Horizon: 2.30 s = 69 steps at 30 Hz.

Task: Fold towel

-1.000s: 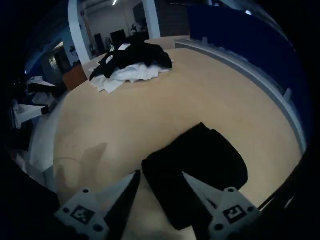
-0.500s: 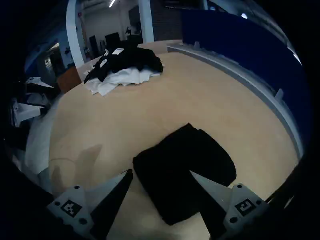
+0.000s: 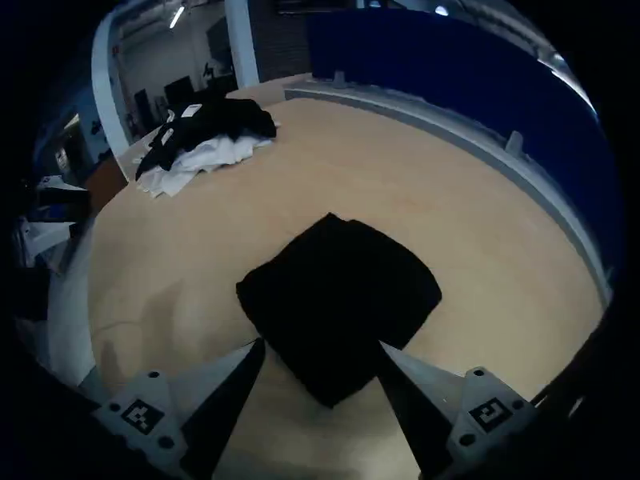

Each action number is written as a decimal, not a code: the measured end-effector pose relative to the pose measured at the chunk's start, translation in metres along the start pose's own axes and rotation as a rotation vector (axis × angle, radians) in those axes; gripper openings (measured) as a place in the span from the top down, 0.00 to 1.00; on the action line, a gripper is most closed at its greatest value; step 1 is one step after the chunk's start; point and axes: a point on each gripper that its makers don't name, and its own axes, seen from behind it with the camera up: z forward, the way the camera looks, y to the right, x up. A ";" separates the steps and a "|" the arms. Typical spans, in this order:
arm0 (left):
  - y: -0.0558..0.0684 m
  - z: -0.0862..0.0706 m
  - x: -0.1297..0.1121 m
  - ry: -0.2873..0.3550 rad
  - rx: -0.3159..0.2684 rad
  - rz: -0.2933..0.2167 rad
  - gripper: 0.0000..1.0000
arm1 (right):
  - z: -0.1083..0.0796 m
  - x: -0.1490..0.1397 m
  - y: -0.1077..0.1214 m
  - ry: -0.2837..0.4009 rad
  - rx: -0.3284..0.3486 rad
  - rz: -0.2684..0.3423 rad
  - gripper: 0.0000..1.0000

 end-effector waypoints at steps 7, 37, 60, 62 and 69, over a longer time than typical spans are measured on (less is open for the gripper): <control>0.000 0.002 0.001 0.001 -0.005 0.001 0.03 | -0.007 -0.026 0.007 -0.035 -0.043 0.036 0.00; 0.000 -0.001 0.003 0.006 -0.009 0.001 0.03 | -0.005 -0.055 0.001 -0.077 -0.039 0.070 0.72; -0.002 -0.002 0.004 0.011 -0.007 -0.003 0.03 | -0.005 -0.054 0.008 -0.075 -0.057 0.095 0.94; -0.002 -0.002 0.004 0.011 -0.006 -0.004 0.02 | -0.006 -0.053 0.008 -0.070 -0.055 0.090 0.95; -0.002 -0.003 0.004 0.013 -0.007 -0.004 0.03 | -0.014 -0.036 0.011 -0.029 -0.056 0.070 0.95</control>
